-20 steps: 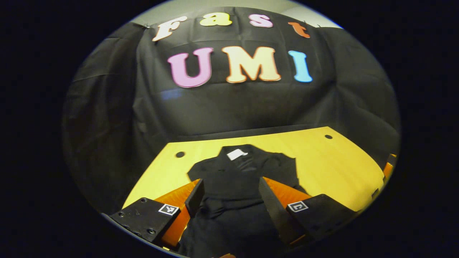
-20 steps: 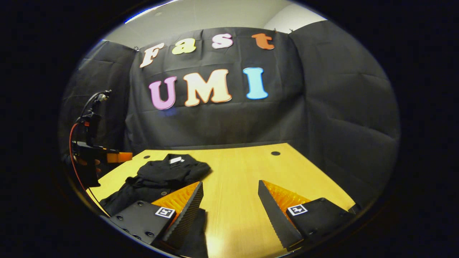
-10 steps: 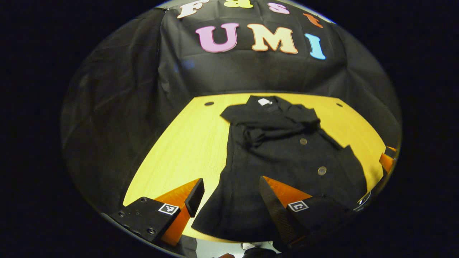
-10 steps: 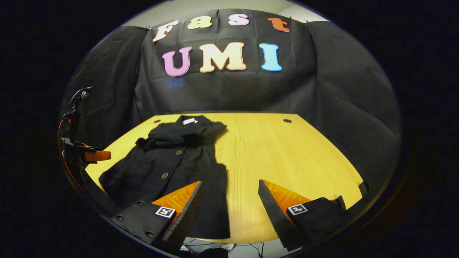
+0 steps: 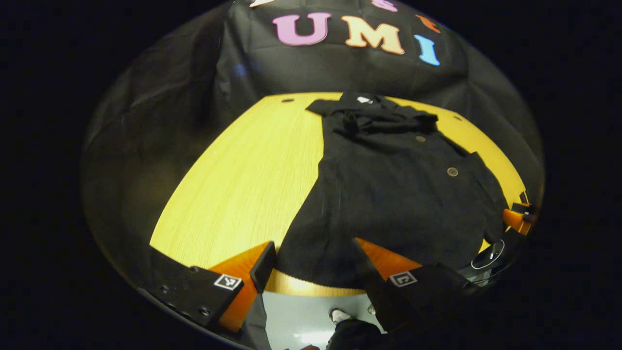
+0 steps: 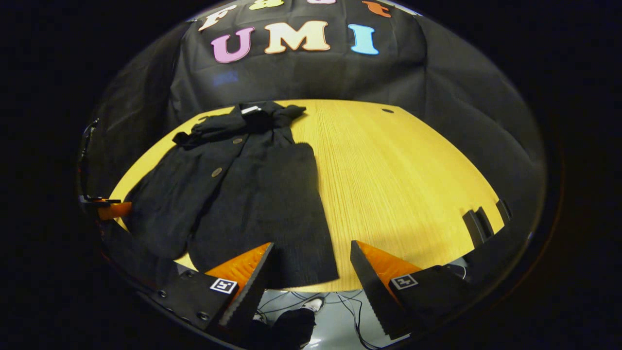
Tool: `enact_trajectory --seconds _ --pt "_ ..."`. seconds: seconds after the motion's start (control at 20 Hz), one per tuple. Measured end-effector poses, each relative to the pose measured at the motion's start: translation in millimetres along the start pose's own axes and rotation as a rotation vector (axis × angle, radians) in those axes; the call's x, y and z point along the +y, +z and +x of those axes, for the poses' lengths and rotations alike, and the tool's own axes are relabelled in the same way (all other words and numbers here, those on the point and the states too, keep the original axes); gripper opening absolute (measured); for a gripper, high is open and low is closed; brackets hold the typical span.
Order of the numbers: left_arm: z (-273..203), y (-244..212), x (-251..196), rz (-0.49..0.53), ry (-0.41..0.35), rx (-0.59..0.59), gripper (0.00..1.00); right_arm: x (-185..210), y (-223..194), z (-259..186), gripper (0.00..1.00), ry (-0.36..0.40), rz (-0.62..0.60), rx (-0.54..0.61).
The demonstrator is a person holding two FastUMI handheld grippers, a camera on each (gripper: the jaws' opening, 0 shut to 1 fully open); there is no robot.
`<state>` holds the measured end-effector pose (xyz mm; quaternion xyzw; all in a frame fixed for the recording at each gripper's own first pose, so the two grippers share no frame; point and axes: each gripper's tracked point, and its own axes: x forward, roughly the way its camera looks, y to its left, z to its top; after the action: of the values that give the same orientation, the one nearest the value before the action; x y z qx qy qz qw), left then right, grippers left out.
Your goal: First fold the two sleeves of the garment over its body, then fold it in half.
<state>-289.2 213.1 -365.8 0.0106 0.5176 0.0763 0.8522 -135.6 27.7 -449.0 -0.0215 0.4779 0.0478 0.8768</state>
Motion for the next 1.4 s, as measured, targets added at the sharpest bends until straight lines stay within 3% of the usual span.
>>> enact_trajectory --seconds 0.05,0.2,0.3,0.4,0.45,0.5,0.55,0.7,0.9,1.05,1.4 --pt "1.1 1.3 0.7 -0.001 -0.018 -0.018 0.96 0.0 -1.6 2.1 0.99 -0.001 0.021 0.007" --pt "1.2 1.5 -4.8 0.045 -0.076 -0.062 0.88 8.7 -1.6 -2.2 0.95 0.008 0.038 -0.010" --pt "2.3 1.5 -12.7 0.060 -0.123 -0.087 0.62 20.5 -2.2 -1.6 0.72 0.027 0.020 -0.011" --pt "0.3 1.1 -17.6 0.040 -0.159 -0.095 0.37 32.4 -2.8 -1.8 0.40 0.062 0.012 -0.003" --pt "0.4 0.9 -17.4 0.005 -0.163 -0.092 0.17 32.1 -4.1 -1.0 0.21 0.061 0.013 0.003" --pt "1.2 2.4 -20.2 -0.032 -0.169 -0.086 0.05 32.1 -2.3 -2.2 0.08 0.076 0.014 0.014" --pt "1.5 1.3 -17.7 -0.064 -0.170 -0.085 0.00 32.8 -4.5 -0.8 0.06 0.095 0.027 0.027" --pt "-0.1 -2.2 -19.3 -0.095 -0.134 -0.063 0.00 33.9 -9.1 -8.3 0.05 0.164 0.070 0.070" --pt "-1.8 -0.8 -26.3 -0.071 -0.093 -0.023 0.00 31.2 -10.2 -16.8 0.02 0.196 0.016 0.051" --pt "-15.6 26.9 -29.1 -0.115 -0.070 -0.100 0.00 35.4 1.7 -19.8 0.02 0.267 -0.062 0.029" --pt "-32.0 107.5 -33.0 -0.178 -0.057 -0.207 0.00 43.0 105.4 -40.7 0.02 0.336 -0.047 -0.150"
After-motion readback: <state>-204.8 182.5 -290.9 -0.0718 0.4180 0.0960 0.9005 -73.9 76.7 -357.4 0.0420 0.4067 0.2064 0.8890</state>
